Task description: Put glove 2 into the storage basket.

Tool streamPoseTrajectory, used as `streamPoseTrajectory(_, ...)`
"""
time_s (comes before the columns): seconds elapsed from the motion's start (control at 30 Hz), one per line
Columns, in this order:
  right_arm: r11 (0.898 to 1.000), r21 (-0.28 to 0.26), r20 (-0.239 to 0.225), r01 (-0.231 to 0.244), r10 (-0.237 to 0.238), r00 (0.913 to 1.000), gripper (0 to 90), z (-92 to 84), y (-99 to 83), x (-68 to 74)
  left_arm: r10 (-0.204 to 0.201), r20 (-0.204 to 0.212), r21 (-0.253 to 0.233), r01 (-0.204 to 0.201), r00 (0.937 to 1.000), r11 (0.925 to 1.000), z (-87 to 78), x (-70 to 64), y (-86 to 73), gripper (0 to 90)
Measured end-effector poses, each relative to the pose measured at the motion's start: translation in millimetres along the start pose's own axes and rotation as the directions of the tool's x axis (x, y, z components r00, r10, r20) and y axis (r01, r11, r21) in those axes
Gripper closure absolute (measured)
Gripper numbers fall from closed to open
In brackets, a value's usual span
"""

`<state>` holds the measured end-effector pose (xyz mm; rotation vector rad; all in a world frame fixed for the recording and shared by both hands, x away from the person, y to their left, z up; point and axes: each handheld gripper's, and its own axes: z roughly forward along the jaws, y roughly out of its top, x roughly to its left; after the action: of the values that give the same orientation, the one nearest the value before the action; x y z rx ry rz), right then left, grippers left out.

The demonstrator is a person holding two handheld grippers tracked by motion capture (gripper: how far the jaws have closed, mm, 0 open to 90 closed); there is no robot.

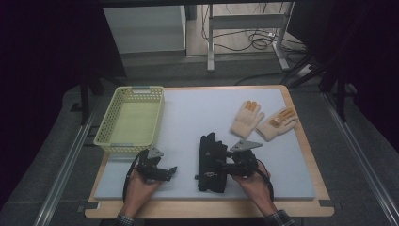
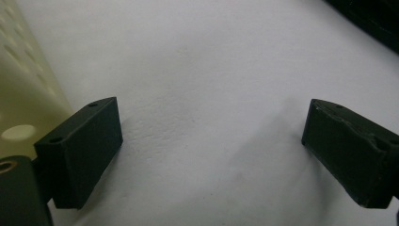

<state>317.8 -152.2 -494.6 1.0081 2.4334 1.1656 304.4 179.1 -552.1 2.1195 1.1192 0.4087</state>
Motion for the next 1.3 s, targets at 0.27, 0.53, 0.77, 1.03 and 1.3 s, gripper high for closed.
streamPoseTrajectory(0.27, 0.998, -0.051, 0.001, -0.023, 0.023, 0.9997, 40.6, -17.8, -17.3, -20.4, -0.002, 0.000, 0.001, 0.002, 1.0000, 1.0000, 0.1, 0.4, 0.2, 5.7)
streamPoseTrajectory(0.53, 0.998, 0.041, -0.020, 0.055, -0.054, 0.9983, 68.7, -14.1, -46.4, -7.7, -0.001, -0.001, 0.001, 0.001, 1.0000, 1.0000, 0.1, 0.0, 0.0, 5.6)
streamPoseTrajectory(0.77, 0.996, 0.044, -0.085, 0.074, -0.070, 0.9939, 73.6, -3.2, -50.5, 9.9, -0.001, -0.001, 0.001, 0.001, 1.0000, 1.0000, 0.1, 0.1, 0.0, 5.7)
streamPoseTrajectory(1.03, 0.997, 0.036, -0.129, 0.066, -0.061, 0.9897, 73.6, 8.5, -45.9, 17.9, -0.005, 0.006, -0.001, 0.005, 1.0000, 1.0000, -0.2, 0.7, 0.0, 5.6)
streamPoseTrajectory(1.3, 0.997, 0.015, -0.128, 0.077, -0.075, 0.9890, 72.6, 28.3, -34.4, 27.0, -0.018, -0.010, 0.018, 0.019, 0.9998, 0.9997, -7.7, 11.4, -7.6, 2.6)
